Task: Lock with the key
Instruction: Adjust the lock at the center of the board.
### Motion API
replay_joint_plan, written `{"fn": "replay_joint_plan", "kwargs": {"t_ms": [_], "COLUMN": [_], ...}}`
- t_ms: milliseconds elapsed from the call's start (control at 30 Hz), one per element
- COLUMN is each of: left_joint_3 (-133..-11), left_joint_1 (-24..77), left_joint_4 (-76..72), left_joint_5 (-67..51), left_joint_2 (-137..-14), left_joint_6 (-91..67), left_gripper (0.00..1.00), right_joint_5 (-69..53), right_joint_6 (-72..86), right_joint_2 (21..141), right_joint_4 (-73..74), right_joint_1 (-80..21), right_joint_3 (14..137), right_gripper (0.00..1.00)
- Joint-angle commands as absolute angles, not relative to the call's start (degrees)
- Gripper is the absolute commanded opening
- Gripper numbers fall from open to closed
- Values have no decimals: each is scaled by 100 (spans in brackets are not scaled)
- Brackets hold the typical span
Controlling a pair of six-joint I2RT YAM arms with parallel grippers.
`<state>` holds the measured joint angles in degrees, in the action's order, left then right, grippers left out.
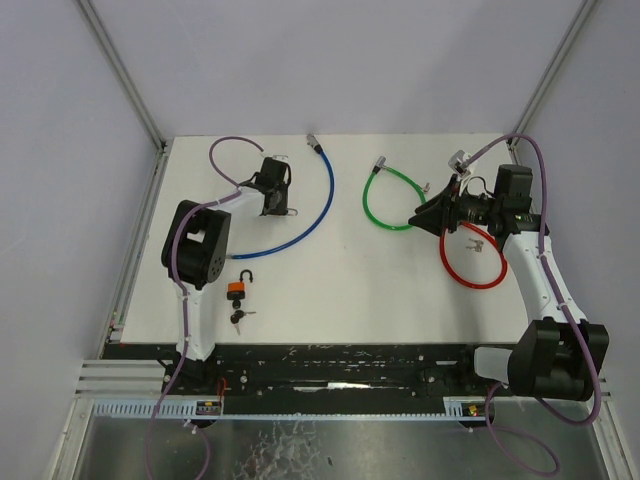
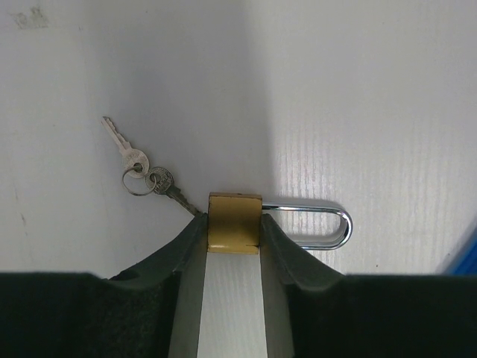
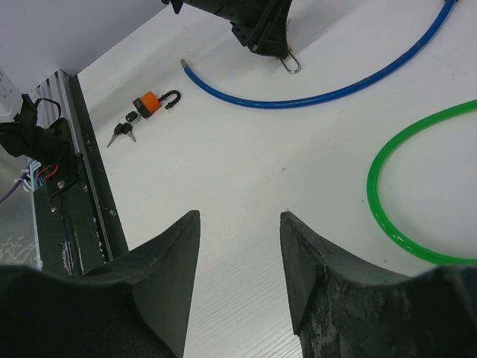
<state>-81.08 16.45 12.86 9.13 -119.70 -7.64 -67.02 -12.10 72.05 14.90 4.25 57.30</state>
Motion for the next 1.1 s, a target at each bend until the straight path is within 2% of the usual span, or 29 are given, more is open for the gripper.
{"fn": "replay_joint_plan", "kwargs": {"t_ms": [0,300,533,867,1000,1067], "left_joint_3": [-8021,-7848,-7876,-7910,-7908,-7908], "left_joint_1": [1597,1600,1488,1459,1459,1459], "left_joint_4": [1148,1057,1068,1122,1151,1156], "left_joint_5": [900,1026,1022,935,930,918], "left_joint_2": [-11630,-11407,-11584,-11698,-11680,-11650], "left_joint_6": [-785,-881,-861,-840,-833,-835], "left_gripper": [3,0,2,25,37,39], "right_joint_5": [-6842,-6847,-6847,-6847,-6847,-6847], "right_joint_6": [-1290,-1301,-1300,-1302,-1297,-1301], "right_joint_2": [7215,7205,7203,7207,7207,7206], "right_joint_4": [1480,1480,1482,1485,1481,1483], "right_joint_1": [378,378,378,374,378,377], "right_joint_3": [5867,5865,5863,5854,5856,5857], "right_gripper": [54,54,54,54,54,54]}}
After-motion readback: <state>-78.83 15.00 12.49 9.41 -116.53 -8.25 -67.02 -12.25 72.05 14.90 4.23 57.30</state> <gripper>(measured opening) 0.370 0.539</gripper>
